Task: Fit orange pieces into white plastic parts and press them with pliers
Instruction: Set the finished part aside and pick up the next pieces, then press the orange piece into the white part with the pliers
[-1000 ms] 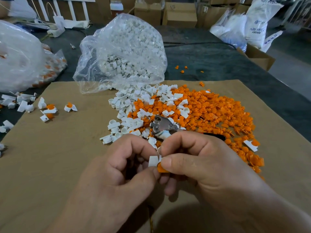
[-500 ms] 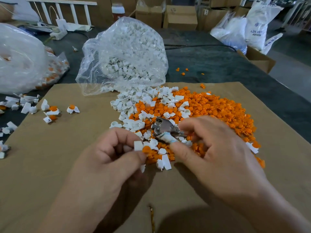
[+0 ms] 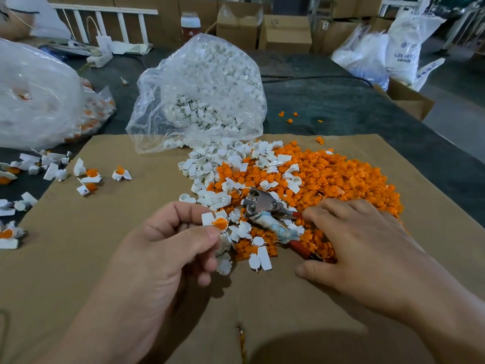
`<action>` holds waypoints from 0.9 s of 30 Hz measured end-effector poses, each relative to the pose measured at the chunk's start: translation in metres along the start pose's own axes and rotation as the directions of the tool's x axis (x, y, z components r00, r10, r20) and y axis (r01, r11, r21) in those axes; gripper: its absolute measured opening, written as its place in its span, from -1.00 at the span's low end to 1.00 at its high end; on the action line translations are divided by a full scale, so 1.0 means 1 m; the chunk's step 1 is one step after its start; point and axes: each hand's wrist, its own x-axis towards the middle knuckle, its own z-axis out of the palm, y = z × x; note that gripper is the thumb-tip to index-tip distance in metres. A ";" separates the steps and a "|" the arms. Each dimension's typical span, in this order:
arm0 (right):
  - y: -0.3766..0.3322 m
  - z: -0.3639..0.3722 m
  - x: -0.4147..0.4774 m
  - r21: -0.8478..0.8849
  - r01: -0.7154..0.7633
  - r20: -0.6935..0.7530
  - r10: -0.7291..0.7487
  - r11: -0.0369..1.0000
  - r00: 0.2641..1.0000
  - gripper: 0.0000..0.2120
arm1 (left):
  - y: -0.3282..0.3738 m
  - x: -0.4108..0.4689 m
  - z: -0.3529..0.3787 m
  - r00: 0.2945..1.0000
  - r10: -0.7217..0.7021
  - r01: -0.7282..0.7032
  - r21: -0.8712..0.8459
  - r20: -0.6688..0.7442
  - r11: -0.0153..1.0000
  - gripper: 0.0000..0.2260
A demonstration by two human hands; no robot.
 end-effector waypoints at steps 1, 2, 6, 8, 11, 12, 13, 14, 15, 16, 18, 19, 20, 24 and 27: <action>0.000 0.001 0.000 0.002 0.005 -0.017 -0.005 1.000 1.000 -0.24 | 0.000 0.000 -0.001 1.000 0.003 -0.003 0.001 0.001 1.000 -0.76; 0.000 0.001 0.000 0.008 0.006 -0.035 -0.005 1.000 0.999 -0.27 | 0.000 0.000 -0.001 1.000 0.006 -0.006 0.005 0.003 1.000 -0.75; 0.001 0.003 0.000 0.019 0.006 -0.059 -0.005 1.000 0.998 -0.31 | -0.002 0.000 -0.002 1.000 0.000 0.000 0.019 0.010 1.000 -0.75; 0.001 0.004 0.002 0.019 0.016 -0.058 -0.015 1.000 0.998 -0.31 | -0.003 0.000 -0.002 1.000 -0.002 0.002 0.025 0.009 1.000 -0.75; 0.002 0.002 0.004 0.041 0.005 -0.053 -0.003 0.999 0.999 -0.25 | -0.003 0.001 -0.001 1.000 -0.008 0.008 0.034 0.003 0.999 -0.74; 0.003 0.002 0.004 0.049 -0.001 -0.049 0.004 0.999 0.999 -0.23 | -0.003 0.001 -0.001 1.000 -0.011 0.011 0.034 -0.001 0.999 -0.73; 0.004 0.001 0.004 0.052 -0.003 -0.046 0.005 0.999 0.999 -0.23 | -0.003 0.001 0.000 1.000 -0.017 0.017 0.034 -0.003 0.999 -0.73; 0.004 0.002 0.005 0.050 -0.001 -0.044 0.003 0.999 0.999 -0.23 | -0.003 0.001 0.001 1.000 -0.024 0.024 0.038 -0.002 0.999 -0.72; 0.004 0.003 0.005 0.044 0.001 -0.044 0.001 0.999 0.999 -0.25 | -0.003 0.000 0.001 1.000 -0.029 0.029 0.044 0.001 0.999 -0.73; 0.004 0.003 0.006 0.042 0.001 -0.048 0.001 0.999 0.999 -0.27 | -0.003 0.000 0.001 0.999 -0.034 0.034 0.051 0.003 0.998 -0.75; 0.002 0.004 0.007 0.048 -0.012 -0.062 0.015 0.999 0.998 -0.31 | -0.003 0.000 0.002 0.999 -0.042 0.042 0.051 0.004 0.998 -0.83; 0.000 0.004 0.008 0.050 -0.026 -0.069 0.029 0.998 0.997 -0.33 | -0.003 0.000 0.002 0.999 -0.044 0.043 0.051 0.006 0.998 -0.85; -0.001 0.004 0.010 0.053 -0.040 -0.082 0.044 0.998 0.996 -0.36 | -0.003 0.000 0.002 0.999 -0.043 0.043 0.052 0.010 0.998 -0.84; -0.007 0.004 0.013 0.040 -0.080 -0.186 0.086 0.996 0.979 -0.48 | -0.003 0.000 0.004 0.999 -0.029 0.028 0.059 0.019 0.998 -0.73; -0.005 0.001 0.009 0.122 -0.052 -0.284 0.085 0.991 0.955 -0.49 | -0.003 0.001 0.002 1.000 -0.029 0.029 0.033 0.009 0.999 -0.76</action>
